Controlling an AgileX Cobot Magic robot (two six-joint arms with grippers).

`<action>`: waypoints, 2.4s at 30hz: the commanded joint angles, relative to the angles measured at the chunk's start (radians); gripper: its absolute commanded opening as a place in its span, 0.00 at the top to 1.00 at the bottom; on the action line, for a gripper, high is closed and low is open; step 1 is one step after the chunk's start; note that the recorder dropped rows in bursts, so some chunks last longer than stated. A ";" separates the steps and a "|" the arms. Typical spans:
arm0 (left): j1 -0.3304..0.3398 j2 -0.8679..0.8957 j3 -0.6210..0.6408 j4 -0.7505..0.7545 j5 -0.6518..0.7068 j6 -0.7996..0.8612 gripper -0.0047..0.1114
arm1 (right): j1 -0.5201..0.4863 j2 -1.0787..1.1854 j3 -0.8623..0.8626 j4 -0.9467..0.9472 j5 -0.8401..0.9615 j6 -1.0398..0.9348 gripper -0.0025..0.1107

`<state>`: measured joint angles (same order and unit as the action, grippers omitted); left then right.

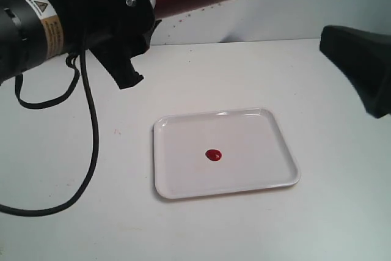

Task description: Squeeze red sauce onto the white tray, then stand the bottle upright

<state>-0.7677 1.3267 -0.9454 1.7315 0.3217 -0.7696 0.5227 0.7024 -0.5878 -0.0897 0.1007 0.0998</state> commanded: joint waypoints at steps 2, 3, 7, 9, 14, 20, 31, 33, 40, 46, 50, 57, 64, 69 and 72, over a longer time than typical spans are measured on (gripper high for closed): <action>-0.003 -0.024 -0.003 0.011 -0.120 -0.232 0.96 | -0.005 -0.007 0.184 0.053 -0.303 0.016 0.05; -0.003 -0.022 -0.003 0.011 -0.148 -0.259 0.96 | -0.005 -0.007 0.218 0.053 -0.346 0.024 0.05; -0.003 -0.022 -0.003 0.011 -0.298 -0.355 0.96 | 0.004 -0.007 0.320 0.049 -0.569 0.096 0.05; -0.003 -0.022 -0.003 0.011 -0.357 -0.386 0.96 | 0.013 -0.007 0.346 0.045 -0.669 0.125 0.05; -0.003 -0.022 -0.003 -0.114 -0.512 -0.403 0.96 | 0.043 -0.007 0.357 -0.044 -0.727 0.190 0.05; -0.003 0.001 -0.003 -0.358 -0.667 -0.304 0.96 | 0.063 -0.007 0.357 -0.203 -0.827 0.302 0.05; -0.003 0.194 -0.003 -0.611 -1.024 -0.186 0.96 | 0.069 0.130 0.354 -0.225 -1.007 0.306 0.05; -0.003 0.228 -0.003 -0.637 -1.097 -0.160 0.96 | 0.069 0.173 0.336 -0.225 -1.009 0.304 0.05; -0.003 0.288 -0.003 -0.653 -1.133 -0.144 0.96 | 0.069 0.257 0.283 -0.225 -1.013 0.301 0.10; -0.003 0.288 -0.003 -0.653 -1.131 -0.137 0.96 | 0.069 0.257 0.283 -0.219 -1.001 0.291 0.60; -0.003 0.288 -0.003 -0.653 -1.131 -0.137 0.96 | 0.069 0.257 0.283 -0.217 -1.001 0.291 0.98; -0.003 0.288 -0.003 -0.653 -1.129 -0.137 0.95 | 0.069 0.257 0.283 -0.217 -1.001 0.242 0.98; -0.003 0.290 -0.003 -0.653 -1.061 -0.137 0.80 | 0.069 0.257 0.283 -0.217 -1.001 0.240 0.98; -0.003 0.290 -0.003 -0.653 -0.967 -0.139 0.44 | 0.069 0.257 0.283 -0.207 -1.001 0.208 0.98; -0.003 0.292 -0.003 -0.655 -0.928 -0.141 0.12 | 0.069 0.257 0.283 -0.163 -1.001 0.182 0.98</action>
<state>-0.7755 1.6251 -0.9454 1.1280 -0.6895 -0.8968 0.5885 0.9635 -0.2976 -0.2747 -0.8668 0.3090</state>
